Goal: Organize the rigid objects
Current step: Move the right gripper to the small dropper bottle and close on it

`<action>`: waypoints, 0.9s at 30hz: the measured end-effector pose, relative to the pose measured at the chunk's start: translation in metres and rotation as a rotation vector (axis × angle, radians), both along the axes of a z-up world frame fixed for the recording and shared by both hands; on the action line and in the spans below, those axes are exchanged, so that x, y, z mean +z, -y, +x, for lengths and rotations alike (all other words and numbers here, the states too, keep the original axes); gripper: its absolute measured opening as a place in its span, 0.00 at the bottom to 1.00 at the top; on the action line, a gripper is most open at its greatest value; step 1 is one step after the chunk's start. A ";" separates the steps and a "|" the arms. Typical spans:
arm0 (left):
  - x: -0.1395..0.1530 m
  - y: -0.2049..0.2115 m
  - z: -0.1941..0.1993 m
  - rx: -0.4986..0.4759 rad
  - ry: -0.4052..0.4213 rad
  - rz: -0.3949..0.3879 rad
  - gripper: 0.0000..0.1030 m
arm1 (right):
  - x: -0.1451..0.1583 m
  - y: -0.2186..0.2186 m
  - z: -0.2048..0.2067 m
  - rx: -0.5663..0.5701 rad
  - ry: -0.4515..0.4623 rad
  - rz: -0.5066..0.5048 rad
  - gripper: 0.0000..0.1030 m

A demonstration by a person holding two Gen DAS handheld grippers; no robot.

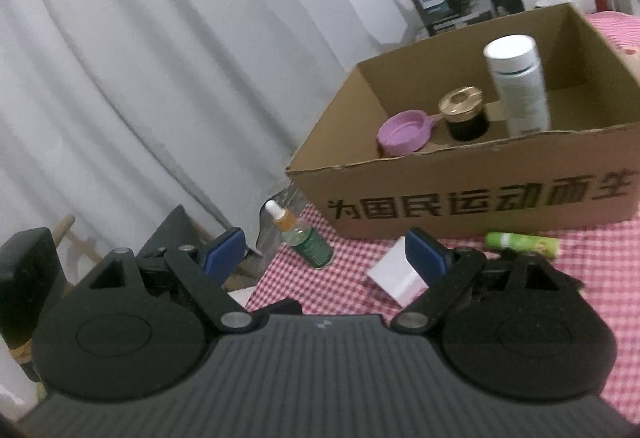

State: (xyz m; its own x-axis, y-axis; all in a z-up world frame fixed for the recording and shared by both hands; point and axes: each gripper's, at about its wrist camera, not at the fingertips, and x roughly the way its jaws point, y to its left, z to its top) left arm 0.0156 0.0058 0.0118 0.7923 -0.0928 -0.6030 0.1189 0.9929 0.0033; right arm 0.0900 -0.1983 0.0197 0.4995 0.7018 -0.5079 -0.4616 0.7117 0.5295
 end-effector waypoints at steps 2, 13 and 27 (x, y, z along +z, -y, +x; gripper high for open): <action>-0.003 -0.006 0.002 0.017 0.004 0.002 0.92 | 0.000 -0.011 0.003 0.022 0.004 -0.003 0.85; -0.032 -0.032 0.032 0.096 -0.002 0.021 0.72 | -0.014 -0.083 0.037 0.135 -0.002 -0.053 0.65; -0.059 -0.048 0.057 0.094 -0.061 -0.016 0.37 | -0.054 -0.129 0.072 0.174 -0.066 -0.105 0.41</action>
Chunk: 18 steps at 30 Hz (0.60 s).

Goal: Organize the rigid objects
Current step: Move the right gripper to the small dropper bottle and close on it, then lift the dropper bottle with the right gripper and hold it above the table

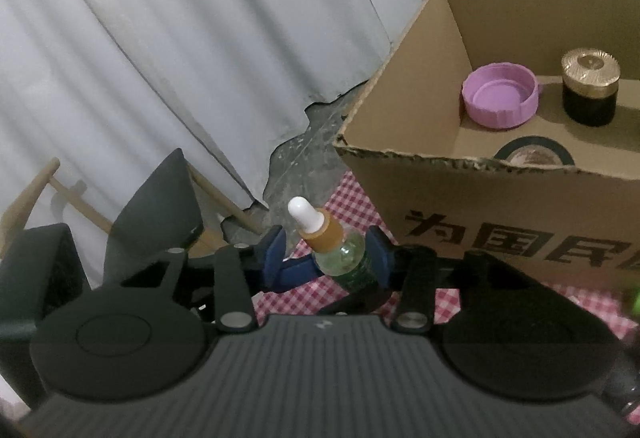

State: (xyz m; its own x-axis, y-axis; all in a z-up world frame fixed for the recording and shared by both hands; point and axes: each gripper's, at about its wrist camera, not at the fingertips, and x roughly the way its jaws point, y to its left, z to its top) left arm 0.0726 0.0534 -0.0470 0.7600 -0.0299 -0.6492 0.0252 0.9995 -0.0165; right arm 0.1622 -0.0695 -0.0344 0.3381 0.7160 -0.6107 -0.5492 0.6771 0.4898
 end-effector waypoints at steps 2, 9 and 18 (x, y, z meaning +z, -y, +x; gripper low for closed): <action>0.000 0.000 -0.002 -0.005 0.001 -0.002 0.36 | -0.001 0.002 0.001 -0.001 -0.003 0.002 0.40; 0.001 0.014 -0.009 -0.053 -0.008 -0.012 0.34 | 0.003 0.017 -0.010 -0.007 0.004 -0.017 0.39; 0.003 0.058 -0.024 -0.176 -0.033 -0.022 0.33 | 0.008 0.068 -0.038 -0.060 0.011 -0.048 0.39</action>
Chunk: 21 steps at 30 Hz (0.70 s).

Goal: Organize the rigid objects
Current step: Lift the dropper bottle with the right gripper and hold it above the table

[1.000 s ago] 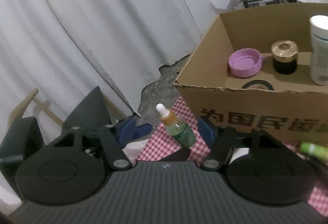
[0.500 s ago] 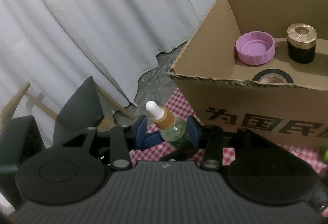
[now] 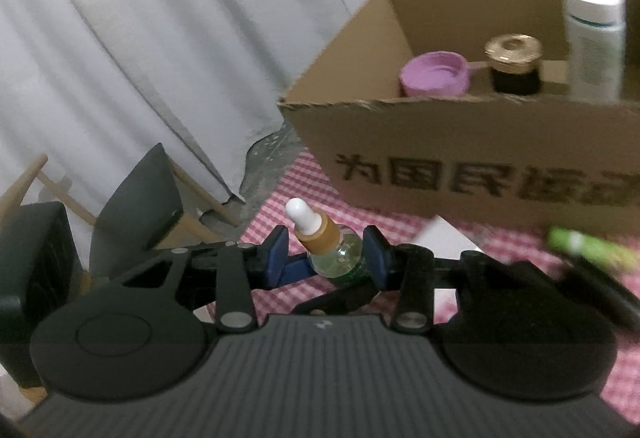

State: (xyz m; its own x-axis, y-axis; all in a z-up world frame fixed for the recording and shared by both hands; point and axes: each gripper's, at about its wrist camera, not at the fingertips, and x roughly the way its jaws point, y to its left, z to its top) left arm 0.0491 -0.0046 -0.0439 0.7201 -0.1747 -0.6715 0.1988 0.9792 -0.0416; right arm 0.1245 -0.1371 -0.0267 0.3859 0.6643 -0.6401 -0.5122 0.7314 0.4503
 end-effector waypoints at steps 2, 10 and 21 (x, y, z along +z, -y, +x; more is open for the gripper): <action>0.000 0.011 -0.002 -0.026 -0.003 0.006 0.33 | 0.001 0.012 -0.006 -0.017 -0.001 -0.003 0.39; -0.002 0.043 -0.002 -0.108 -0.020 0.015 0.33 | 0.003 0.051 -0.025 -0.092 0.027 -0.033 0.40; -0.017 0.060 0.011 -0.117 -0.037 0.077 0.33 | 0.000 0.056 -0.020 -0.101 0.043 -0.032 0.40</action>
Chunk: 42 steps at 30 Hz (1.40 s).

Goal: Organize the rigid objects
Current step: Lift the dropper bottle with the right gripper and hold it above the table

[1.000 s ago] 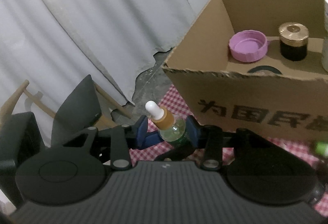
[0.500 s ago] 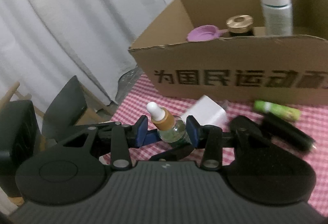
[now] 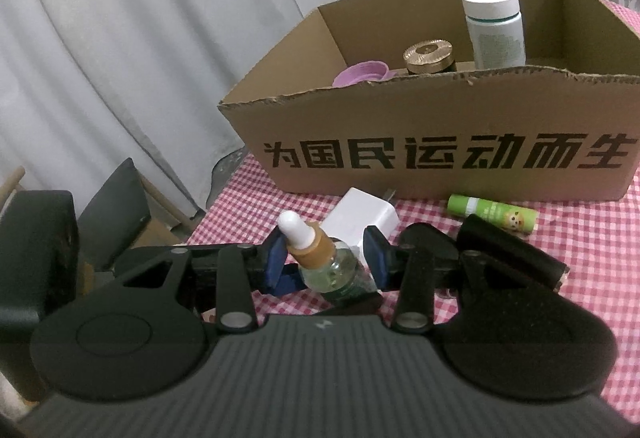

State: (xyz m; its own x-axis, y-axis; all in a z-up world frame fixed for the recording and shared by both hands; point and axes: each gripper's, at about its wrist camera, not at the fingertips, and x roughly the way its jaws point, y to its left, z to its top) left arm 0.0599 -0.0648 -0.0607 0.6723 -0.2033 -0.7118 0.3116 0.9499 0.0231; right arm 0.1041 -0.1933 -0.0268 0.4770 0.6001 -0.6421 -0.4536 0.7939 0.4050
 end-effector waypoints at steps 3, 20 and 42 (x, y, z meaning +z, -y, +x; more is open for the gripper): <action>-0.001 0.001 0.002 -0.003 0.004 0.002 0.33 | -0.002 0.000 0.002 0.001 -0.007 0.003 0.40; -0.001 0.002 -0.001 -0.008 0.011 -0.009 0.32 | -0.006 -0.006 0.005 0.004 -0.018 -0.027 0.35; 0.003 0.001 -0.004 -0.019 0.036 -0.005 0.32 | 0.002 -0.004 -0.001 0.004 0.010 -0.044 0.34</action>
